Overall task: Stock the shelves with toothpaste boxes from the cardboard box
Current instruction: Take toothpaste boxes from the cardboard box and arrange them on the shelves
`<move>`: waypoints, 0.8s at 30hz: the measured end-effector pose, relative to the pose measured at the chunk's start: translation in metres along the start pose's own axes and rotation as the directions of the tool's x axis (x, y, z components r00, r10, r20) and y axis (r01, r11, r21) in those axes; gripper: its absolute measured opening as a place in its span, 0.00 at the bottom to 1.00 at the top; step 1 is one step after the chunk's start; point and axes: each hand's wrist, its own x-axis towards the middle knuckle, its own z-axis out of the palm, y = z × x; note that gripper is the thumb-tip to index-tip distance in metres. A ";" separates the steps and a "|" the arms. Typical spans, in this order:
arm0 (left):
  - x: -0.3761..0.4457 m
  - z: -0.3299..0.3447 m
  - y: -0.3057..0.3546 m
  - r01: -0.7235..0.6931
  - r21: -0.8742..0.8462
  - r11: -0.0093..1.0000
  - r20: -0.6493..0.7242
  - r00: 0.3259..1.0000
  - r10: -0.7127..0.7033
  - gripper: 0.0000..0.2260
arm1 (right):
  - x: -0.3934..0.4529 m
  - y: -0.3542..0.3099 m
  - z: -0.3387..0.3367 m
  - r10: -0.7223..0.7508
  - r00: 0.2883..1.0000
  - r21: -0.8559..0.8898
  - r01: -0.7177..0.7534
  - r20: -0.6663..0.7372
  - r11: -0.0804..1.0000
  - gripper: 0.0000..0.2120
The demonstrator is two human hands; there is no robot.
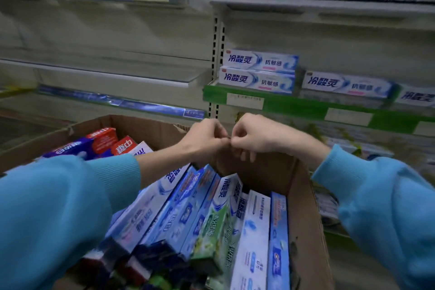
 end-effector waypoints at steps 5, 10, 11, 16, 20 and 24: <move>-0.006 0.016 -0.002 -0.114 0.248 0.962 0.239 0.970 0.053 0.11 | -0.002 -0.003 0.006 0.053 0.999 0.048 -0.053 0.002 0.997 0.13; -0.018 0.033 -0.001 -0.150 0.455 0.878 0.438 0.896 -0.074 0.24 | -0.007 -0.004 0.009 0.020 0.999 0.080 -0.022 0.025 0.997 0.13; -0.019 0.034 0.002 -0.157 0.495 0.854 0.447 0.889 -0.096 0.26 | -0.008 -0.003 0.010 0.016 0.999 0.085 -0.019 0.029 0.996 0.13; -0.022 0.039 0.008 -0.214 0.606 0.766 0.509 0.845 -0.166 0.25 | -0.013 -0.002 0.013 0.013 0.998 0.105 -0.019 0.058 0.994 0.12; -0.023 0.037 0.008 -0.192 0.569 0.800 0.531 0.829 -0.178 0.22 | -0.014 -0.002 0.016 0.017 0.996 0.072 -0.024 0.086 0.997 0.13; -0.023 0.031 0.010 -0.161 0.527 0.834 0.569 0.796 -0.206 0.27 | -0.016 -0.003 0.019 0.057 0.983 0.005 -0.059 0.176 0.998 0.14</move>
